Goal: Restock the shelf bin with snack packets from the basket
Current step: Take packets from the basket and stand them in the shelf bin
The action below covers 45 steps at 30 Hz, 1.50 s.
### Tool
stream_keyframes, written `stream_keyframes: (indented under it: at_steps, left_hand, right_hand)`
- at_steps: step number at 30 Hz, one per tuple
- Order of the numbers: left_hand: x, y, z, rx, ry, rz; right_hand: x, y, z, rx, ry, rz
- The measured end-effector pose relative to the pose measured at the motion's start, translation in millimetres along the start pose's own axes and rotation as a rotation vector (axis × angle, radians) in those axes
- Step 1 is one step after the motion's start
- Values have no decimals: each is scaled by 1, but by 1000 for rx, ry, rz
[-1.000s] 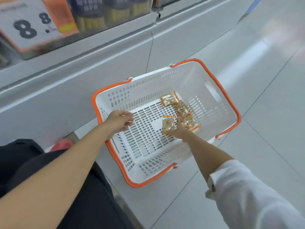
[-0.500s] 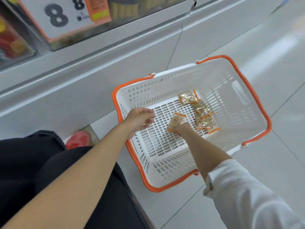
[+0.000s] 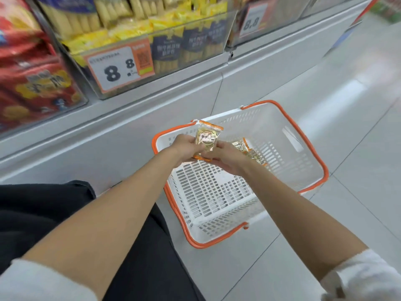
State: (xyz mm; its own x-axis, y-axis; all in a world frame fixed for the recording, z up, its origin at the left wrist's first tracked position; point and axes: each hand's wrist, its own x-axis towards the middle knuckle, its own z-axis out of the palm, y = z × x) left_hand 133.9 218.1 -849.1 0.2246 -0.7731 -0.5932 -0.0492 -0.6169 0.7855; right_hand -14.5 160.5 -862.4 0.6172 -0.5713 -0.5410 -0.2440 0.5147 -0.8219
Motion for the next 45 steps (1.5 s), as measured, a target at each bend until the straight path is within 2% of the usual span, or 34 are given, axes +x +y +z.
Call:
stream_keyframes:
  at_steps: [5, 7, 10, 15, 17, 21, 23, 28, 34, 38, 43, 45]
  left_hand:
    - [-40, 56, -41, 208, 143, 180]
    - [-66, 82, -61, 219, 130, 257]
    - [-107, 116, -89, 212, 103, 377]
    - [-165, 163, -136, 183, 260, 545]
    - [-190, 179, -158, 197, 299, 610]
    - [-246, 207, -210, 246, 371, 679]
    - [-271, 218, -238, 272, 415, 712]
    - [-329, 246, -317, 187, 691, 781]
    - [-380, 257, -427, 312, 988, 738]
    - [-398, 252, -491, 458, 1055, 643]
    - [-398, 266, -549, 716, 1250, 490]
    - [-395, 271, -568, 795, 1265, 457]
  right_hand:
    - [-35, -61, 29, -184, 41, -174]
    - [-49, -91, 37, -155, 18, -199]
    - [-68, -138, 51, -258, -3, -301]
    - [-105, -209, 108, -440, 151, -559]
    - [-123, -235, 136, -487, 121, -661]
    - [-149, -282, 190, -614, -7, -760]
    - [-155, -303, 221, -653, -13, -805]
    - [-159, -359, 305, -707, -16, -934]
    - [-135, -420, 419, -731, -101, -1087]
    - [-92, -442, 487, -871, -96, -1111]
    - [-45, -462, 551, -915, -116, -1138]
    - [-31, -468, 567, -919, -98, -1145]
